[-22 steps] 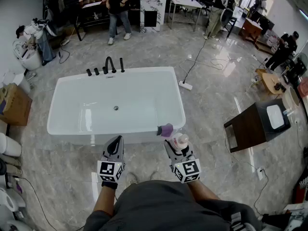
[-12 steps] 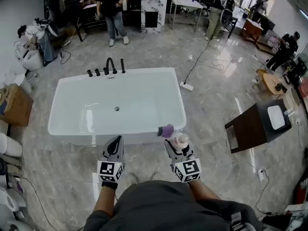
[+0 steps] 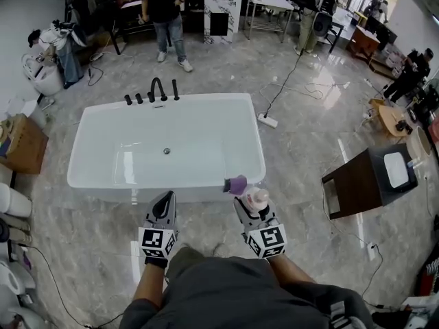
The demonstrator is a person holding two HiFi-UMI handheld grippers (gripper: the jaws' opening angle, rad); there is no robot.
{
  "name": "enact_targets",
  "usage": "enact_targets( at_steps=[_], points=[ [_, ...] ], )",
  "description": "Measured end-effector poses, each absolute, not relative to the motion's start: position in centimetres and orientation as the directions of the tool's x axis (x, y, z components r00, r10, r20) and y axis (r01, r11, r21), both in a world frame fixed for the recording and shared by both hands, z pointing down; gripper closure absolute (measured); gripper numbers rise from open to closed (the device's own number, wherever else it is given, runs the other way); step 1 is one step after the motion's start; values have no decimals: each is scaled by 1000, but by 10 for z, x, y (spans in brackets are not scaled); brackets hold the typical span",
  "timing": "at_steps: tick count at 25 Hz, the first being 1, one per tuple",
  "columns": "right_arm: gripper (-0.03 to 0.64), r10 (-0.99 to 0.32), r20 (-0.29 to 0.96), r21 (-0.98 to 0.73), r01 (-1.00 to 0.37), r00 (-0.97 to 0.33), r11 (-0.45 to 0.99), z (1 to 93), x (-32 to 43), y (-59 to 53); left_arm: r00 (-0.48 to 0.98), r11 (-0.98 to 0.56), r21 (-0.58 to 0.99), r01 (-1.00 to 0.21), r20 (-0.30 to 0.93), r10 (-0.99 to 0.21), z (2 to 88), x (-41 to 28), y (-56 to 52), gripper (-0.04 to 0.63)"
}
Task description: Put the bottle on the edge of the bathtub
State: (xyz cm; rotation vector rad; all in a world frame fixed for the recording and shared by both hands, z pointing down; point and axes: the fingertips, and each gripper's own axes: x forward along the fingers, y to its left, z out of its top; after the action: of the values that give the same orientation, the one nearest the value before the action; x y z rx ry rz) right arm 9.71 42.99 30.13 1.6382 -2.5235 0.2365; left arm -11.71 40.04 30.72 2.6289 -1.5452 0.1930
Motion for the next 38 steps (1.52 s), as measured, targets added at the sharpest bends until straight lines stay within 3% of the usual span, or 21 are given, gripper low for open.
enact_targets(
  at_steps=[11,38],
  points=[
    [393,-880,209,-67,-904,-427,422,320,100,388,453,-455,35,-890,178,-873,336,-117,374,597],
    [393,-928,234,-41,-956,-291,290,324,25,87,606,-605,78,-792,209,-767,354,-179,66,597]
  ],
)
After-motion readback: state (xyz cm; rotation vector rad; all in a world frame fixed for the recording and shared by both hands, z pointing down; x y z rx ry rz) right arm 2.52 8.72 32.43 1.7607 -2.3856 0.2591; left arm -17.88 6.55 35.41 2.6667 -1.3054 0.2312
